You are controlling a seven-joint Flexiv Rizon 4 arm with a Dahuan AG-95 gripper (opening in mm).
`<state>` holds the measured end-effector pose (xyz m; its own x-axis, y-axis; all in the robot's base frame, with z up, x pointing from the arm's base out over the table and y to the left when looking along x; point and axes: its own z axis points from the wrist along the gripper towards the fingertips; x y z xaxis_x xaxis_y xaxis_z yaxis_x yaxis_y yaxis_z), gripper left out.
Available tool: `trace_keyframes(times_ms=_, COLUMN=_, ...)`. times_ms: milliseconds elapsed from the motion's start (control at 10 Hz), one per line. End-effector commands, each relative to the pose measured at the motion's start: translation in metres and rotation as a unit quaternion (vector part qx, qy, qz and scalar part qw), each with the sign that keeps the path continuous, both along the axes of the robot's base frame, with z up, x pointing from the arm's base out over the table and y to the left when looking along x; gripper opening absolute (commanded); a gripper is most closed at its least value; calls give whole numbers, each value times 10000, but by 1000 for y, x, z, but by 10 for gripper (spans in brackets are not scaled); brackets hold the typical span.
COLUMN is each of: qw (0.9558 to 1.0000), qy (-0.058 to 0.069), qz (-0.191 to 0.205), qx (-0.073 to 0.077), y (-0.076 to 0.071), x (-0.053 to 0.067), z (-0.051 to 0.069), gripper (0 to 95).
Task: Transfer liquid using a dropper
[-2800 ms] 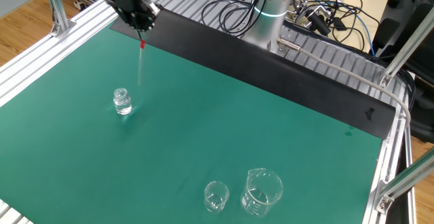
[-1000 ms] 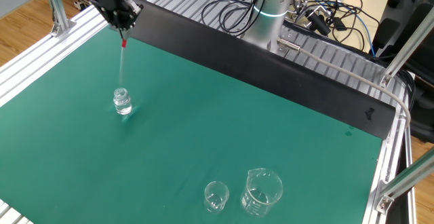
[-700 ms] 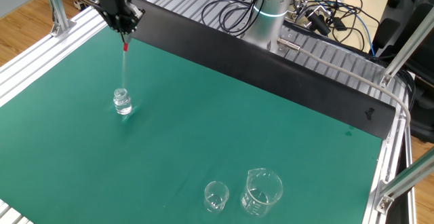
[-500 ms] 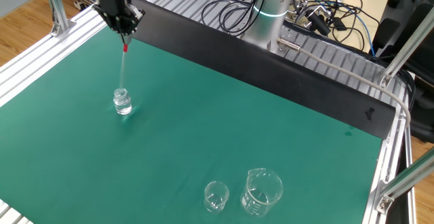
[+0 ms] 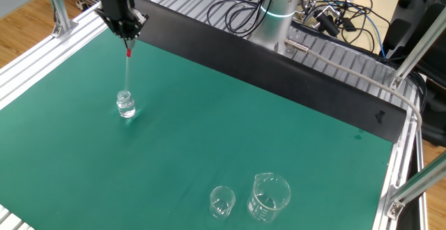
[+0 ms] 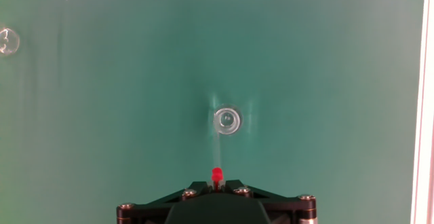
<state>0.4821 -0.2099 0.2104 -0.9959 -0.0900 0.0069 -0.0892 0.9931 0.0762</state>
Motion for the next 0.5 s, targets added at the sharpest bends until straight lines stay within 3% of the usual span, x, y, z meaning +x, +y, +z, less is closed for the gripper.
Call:
trace_keyframes(times_ms=100, qw=10000, qy=17, qz=22, qx=8, y=0, x=0, z=-5, gripper=0)
trace_keyframes(times_ms=500, qw=10000, qy=39, qz=60, qx=19, y=1, x=-2, z=-15, gripper=0)
